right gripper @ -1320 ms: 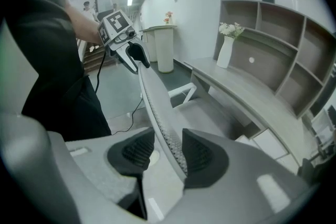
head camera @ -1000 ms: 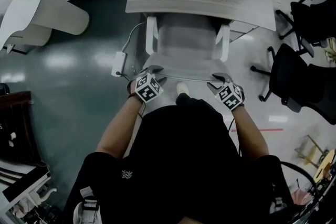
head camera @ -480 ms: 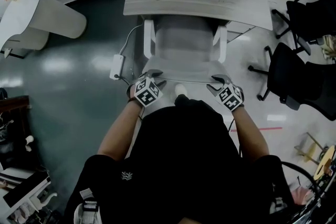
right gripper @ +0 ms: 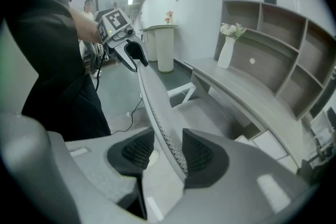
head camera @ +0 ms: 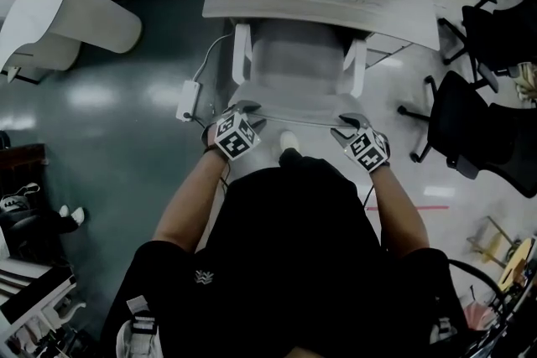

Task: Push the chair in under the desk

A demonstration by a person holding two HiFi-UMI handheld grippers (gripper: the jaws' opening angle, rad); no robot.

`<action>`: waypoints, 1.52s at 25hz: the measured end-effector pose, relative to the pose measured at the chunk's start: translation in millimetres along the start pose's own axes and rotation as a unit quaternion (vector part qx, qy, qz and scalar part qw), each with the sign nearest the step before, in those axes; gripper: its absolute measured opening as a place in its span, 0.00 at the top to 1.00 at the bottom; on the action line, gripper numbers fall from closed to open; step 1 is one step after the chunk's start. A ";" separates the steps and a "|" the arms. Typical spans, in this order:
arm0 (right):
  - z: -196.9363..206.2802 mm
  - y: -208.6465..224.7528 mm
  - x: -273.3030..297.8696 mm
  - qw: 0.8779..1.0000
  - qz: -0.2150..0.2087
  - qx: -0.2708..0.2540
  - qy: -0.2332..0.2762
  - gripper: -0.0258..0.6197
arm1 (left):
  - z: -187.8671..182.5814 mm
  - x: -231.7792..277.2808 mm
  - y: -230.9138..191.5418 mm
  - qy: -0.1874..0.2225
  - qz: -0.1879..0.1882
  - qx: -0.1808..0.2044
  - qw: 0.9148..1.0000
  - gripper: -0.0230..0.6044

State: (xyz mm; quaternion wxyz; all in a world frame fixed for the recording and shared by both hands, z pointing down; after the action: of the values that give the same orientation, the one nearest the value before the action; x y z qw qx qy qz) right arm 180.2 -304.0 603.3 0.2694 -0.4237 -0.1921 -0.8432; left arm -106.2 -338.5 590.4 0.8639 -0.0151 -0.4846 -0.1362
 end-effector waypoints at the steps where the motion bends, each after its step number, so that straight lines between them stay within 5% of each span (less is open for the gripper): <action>1: 0.0 -0.8 -0.1 1.000 0.000 -0.002 -0.001 0.69 | 1.0 -1.6 2.2 0.001 -0.003 -0.004 1.000 0.70; 13: 0.7 7.5 -2.8 1.000 0.005 0.006 -0.001 0.69 | -1.7 3.1 0.8 0.019 0.023 0.015 0.999 0.70; 38: 7.5 -5.8 -7.6 1.000 0.022 0.018 -0.001 0.69 | -2.7 3.7 9.0 0.001 0.018 0.026 1.000 0.70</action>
State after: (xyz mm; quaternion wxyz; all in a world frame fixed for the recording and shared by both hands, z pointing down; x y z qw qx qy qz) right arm 185.0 -293.1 600.7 0.2955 -0.4236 -0.1978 -0.8331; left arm -99.9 -331.1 593.0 0.8670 -0.0011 -0.4864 -0.1084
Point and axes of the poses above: the fingertips, and each gripper's own axes: x forward along the fingers, y to its right, z out of its underside, the point moved 9 cm from there along -x, backward along the fingers, and after that the axes turned 9 degrees about x, right-handed, at the moved point
